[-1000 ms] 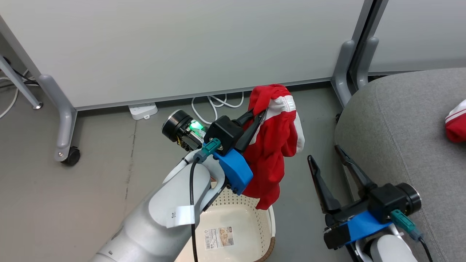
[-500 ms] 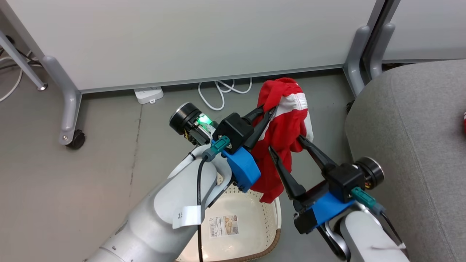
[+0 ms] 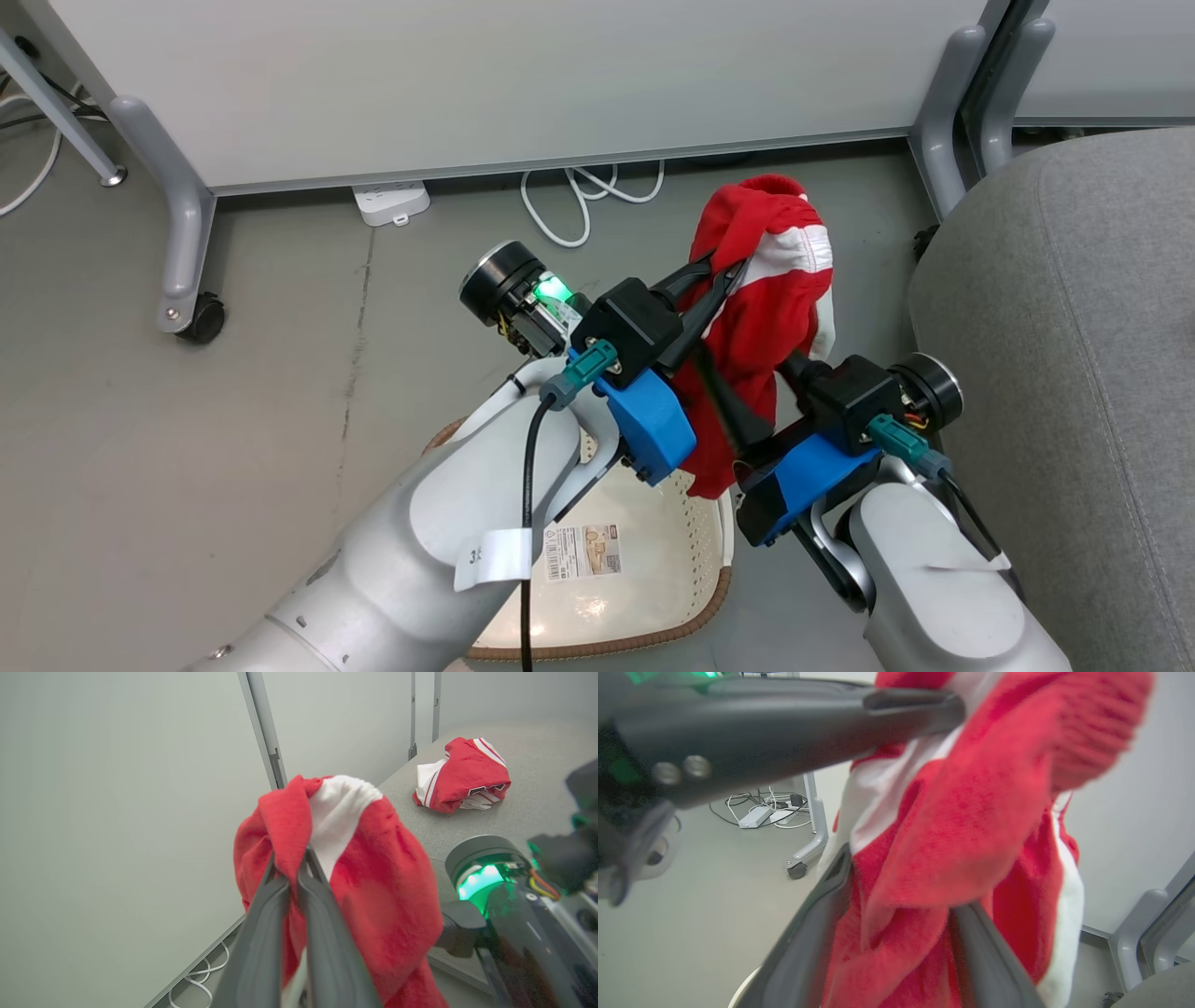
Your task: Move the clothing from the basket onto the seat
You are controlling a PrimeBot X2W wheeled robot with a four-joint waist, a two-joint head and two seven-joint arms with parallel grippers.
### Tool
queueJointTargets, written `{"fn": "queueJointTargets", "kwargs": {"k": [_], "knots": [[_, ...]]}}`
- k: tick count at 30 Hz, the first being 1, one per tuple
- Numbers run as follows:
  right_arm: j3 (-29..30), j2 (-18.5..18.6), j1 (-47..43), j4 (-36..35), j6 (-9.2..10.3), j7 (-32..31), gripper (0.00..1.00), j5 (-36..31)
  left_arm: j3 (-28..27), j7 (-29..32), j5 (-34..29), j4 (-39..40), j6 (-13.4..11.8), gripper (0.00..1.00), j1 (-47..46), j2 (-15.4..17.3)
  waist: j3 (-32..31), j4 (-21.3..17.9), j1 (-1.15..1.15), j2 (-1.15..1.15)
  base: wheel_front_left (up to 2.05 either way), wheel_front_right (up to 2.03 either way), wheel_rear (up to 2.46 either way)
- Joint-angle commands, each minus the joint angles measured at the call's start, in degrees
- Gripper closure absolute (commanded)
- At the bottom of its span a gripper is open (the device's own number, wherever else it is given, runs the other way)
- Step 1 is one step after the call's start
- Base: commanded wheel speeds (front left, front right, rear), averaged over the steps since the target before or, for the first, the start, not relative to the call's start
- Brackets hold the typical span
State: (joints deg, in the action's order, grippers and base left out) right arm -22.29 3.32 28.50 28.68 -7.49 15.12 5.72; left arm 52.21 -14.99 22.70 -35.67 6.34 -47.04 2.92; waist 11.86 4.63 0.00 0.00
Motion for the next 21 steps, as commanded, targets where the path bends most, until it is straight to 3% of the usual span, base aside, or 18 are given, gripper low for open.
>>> {"fn": "queueJointTargets", "kwargs": {"k": [1, 21], "knots": [[0.1, -0.3, 1.0, 0.2, -0.01, 0.0, 1.0, 0.2, 0.0, -0.3, 0.1, 0.2, -0.4, 1.0, -0.7, 0.0, 0.1, 0.0, 0.0, 0.0, 0.0, 0.0, 0.0], [0.0, -0.5, 1.9, 0.8, -0.01, 0.0, 1.0, 0.5, 0.9, -0.3, 1.0, 0.1, -0.9, 1.0, -1.2, 0.0, -0.2, -0.3, 0.0, 0.0, 0.0, 0.0, 0.0]]}}
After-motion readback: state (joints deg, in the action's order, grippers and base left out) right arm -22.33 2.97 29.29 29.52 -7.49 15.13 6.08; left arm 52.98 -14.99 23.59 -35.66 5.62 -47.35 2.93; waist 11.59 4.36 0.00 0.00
